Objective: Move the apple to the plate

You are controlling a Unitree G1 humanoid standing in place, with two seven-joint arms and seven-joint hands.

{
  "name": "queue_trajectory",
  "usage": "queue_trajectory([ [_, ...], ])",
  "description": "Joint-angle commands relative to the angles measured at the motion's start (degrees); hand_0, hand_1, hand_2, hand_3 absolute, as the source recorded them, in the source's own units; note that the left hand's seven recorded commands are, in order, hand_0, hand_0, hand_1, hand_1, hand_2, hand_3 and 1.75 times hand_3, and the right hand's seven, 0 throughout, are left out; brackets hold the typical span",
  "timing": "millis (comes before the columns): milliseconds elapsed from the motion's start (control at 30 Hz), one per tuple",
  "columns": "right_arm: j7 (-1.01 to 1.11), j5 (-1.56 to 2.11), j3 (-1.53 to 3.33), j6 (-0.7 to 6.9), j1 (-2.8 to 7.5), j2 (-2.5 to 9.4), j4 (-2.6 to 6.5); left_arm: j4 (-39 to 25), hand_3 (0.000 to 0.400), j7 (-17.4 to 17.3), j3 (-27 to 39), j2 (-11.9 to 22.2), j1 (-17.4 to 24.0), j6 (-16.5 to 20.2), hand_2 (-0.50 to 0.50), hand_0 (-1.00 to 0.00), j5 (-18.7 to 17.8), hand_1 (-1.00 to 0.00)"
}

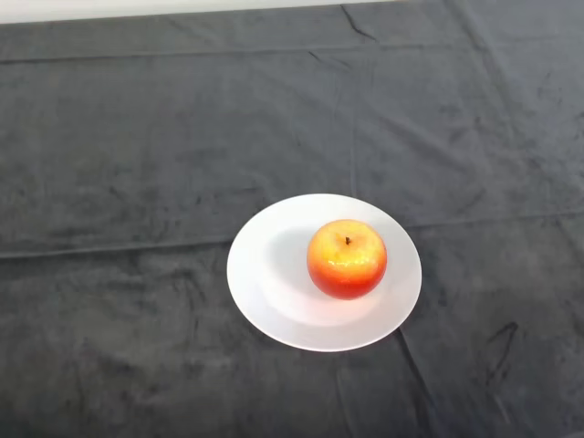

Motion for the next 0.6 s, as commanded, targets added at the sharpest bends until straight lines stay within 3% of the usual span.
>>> queue_trajectory([
  [33, -0.41, -0.04, 0.13, -0.07, 0.14, -0.40, 2.48, 2.7, 0.000, -0.6, 0.2, 3.3, -2.0, -1.0, 0.00, 0.00, 1.9, 0.00],
  [600, -0.42, -0.01, 0.16, -0.09, 0.13, -0.41, 2.50, 2.7, 0.000, -0.6, -0.1, 3.1, -2.1, -0.8, 0.00, 0.00, 2.2, 0.00],
])
